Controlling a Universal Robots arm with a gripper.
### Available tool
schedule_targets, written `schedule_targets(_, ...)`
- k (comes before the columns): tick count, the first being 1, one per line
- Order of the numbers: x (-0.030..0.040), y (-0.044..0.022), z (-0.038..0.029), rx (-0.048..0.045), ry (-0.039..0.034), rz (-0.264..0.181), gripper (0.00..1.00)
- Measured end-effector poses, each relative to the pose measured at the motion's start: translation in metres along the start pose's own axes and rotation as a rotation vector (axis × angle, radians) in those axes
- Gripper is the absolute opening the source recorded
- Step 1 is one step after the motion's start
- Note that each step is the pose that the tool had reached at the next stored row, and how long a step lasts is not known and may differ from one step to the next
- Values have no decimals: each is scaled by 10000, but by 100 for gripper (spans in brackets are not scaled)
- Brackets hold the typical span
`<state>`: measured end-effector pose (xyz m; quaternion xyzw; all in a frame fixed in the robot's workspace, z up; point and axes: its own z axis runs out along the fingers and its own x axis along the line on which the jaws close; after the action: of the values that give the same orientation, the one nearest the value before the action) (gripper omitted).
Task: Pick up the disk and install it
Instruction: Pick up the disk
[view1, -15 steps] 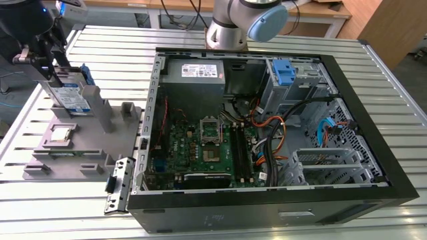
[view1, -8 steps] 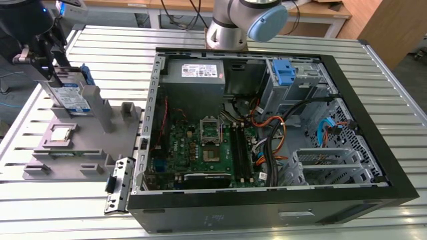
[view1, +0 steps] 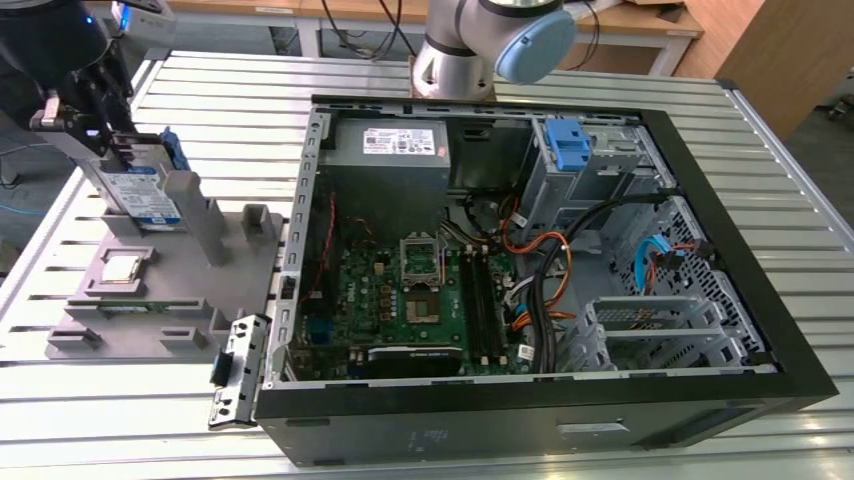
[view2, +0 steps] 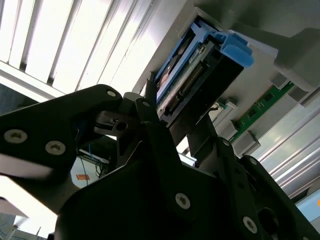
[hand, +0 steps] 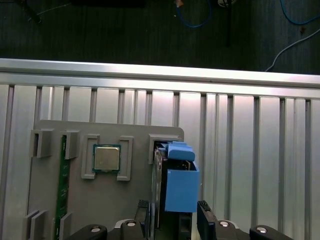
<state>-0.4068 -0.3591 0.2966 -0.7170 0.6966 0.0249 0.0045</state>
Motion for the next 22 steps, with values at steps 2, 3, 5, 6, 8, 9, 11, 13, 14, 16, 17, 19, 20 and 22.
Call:
schedule_targets(2,0,0,0,0,0,0,51)
schedule_targets(3,0,0,0,0,0,1,51)
schedule_targets(5,0,0,1,0,0,0,51)
schedule_targets(6,0,0,0,0,0,0,51)
schedule_targets(8,-1,0,1,0,0,0,51)
schedule_targets(9,-1,0,1,-9,-1,0,51)
schedule_targets(11,-2,-1,2,-120,-11,6,51)
schedule_targets(13,-1,-1,1,-125,-10,7,51)
schedule_targets(14,-1,-1,1,-126,-10,5,51)
schedule_targets(16,-1,-1,1,-129,-10,6,51)
schedule_targets(17,0,-6,2,-127,-11,5,51)
schedule_targets(19,0,-17,1,-128,-10,5,51)
schedule_targets(20,0,-20,1,-128,-11,5,51)
schedule_targets(22,0,-20,1,-128,-10,6,51)
